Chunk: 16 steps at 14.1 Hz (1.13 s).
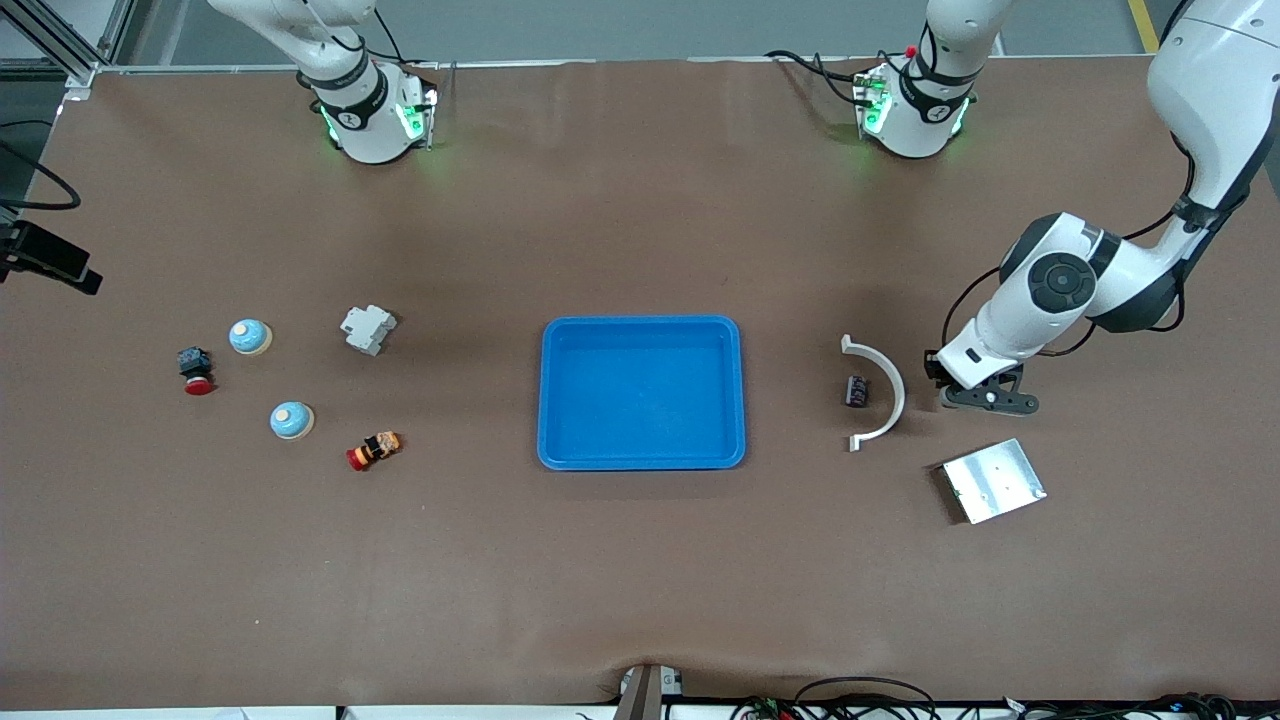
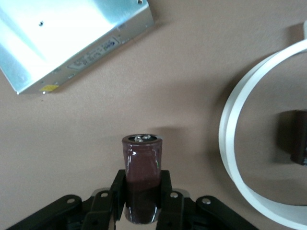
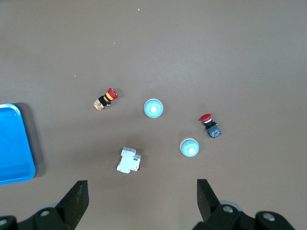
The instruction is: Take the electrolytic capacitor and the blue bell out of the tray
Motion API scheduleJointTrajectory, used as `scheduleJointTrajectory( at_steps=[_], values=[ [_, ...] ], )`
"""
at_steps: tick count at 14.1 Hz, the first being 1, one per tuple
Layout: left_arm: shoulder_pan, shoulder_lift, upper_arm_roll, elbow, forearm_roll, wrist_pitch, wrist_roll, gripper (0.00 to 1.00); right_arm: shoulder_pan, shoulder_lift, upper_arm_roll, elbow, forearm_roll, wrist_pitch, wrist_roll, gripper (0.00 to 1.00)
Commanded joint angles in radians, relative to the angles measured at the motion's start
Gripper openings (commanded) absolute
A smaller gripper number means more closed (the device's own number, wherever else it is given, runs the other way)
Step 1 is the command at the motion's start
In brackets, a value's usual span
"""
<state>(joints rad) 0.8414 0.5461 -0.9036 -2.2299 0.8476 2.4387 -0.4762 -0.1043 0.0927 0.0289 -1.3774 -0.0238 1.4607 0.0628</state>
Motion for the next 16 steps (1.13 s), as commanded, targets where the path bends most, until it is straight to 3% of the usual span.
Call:
scheduleJointTrajectory(
  at_steps=[1,12,13,14,15,16],
  values=[
    [0.01,-0.012,0.002,-0.048,0.077,0.061,-0.064,0.0,-0.003,-0.033,-0.003,-0.032,0.011,0.004,-0.009,1.0],
    [0.007,0.087,0.052,-0.037,0.206,0.069,-0.085,0.0,-0.005,-0.034,-0.006,-0.034,0.011,-0.005,-0.012,1.0],
    [0.005,0.087,0.052,-0.034,0.205,0.069,-0.096,0.15,-0.006,-0.034,-0.007,-0.034,0.011,-0.003,-0.014,1.0],
    [0.004,0.087,0.052,-0.033,0.205,0.069,-0.138,0.7,-0.008,-0.034,-0.007,-0.034,0.011,-0.003,-0.012,1.0],
    [0.001,0.086,0.052,-0.03,0.206,0.069,-0.174,1.0,-0.006,-0.034,-0.007,-0.034,0.011,-0.003,-0.012,1.0],
    [0.001,0.081,0.052,-0.03,0.206,0.069,-0.182,1.0,-0.006,-0.034,-0.007,-0.034,0.011,-0.006,-0.012,1.0]
  ],
)
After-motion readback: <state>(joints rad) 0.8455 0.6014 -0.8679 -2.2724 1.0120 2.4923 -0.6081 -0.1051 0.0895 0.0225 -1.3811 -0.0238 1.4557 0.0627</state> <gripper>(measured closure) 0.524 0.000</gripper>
